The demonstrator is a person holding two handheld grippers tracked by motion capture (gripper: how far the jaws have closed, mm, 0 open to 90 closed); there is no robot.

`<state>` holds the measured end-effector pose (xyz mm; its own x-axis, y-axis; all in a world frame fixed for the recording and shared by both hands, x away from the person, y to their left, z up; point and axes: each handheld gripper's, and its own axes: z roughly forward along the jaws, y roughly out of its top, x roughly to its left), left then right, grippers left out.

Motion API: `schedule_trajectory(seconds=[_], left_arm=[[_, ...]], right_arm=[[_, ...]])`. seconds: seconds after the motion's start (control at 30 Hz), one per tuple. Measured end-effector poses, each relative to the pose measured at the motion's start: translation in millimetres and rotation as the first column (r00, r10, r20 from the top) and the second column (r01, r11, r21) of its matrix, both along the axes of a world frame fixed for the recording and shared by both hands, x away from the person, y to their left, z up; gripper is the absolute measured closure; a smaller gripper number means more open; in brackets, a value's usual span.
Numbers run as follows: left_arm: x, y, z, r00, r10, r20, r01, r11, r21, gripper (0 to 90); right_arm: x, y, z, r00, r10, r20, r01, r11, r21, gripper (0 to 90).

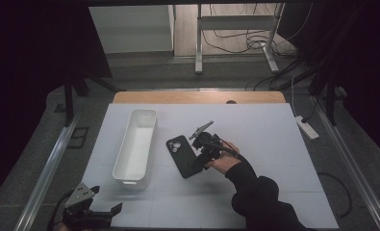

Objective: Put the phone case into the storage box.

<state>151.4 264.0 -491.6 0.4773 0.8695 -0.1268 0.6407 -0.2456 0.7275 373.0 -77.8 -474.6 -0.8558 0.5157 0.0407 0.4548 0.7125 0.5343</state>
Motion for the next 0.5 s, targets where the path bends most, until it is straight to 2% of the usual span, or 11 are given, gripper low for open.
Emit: schedule_trajectory(seconds=[0.33, 0.43, 0.5], left_arm=[[0.1, 0.3, 0.0, 1.0, -0.003, -0.001, 0.003, 1.0, -0.003, 0.0], [0.1, 0.2, -0.1, 1.0, -0.004, -0.001, 0.004, 1.0, -0.003, 0.0], [0.0, 0.3, 0.0, 1.0, -0.005, 0.0, 0.005, 1.0, -0.004, 0.0]], right_arm=[[7.4, 14.2, -1.8, 1.0, -0.003, -0.009, 0.003, 1.0, 0.002, 1.1], [8.9, 18.4, -1.6, 0.9998, -0.016, -0.01, 0.016, 1.0, -0.018, 8.2], [9.0, 20.1, -1.6, 0.9999, -0.014, -0.005, 0.013, 1.0, -0.022, 18.1]])
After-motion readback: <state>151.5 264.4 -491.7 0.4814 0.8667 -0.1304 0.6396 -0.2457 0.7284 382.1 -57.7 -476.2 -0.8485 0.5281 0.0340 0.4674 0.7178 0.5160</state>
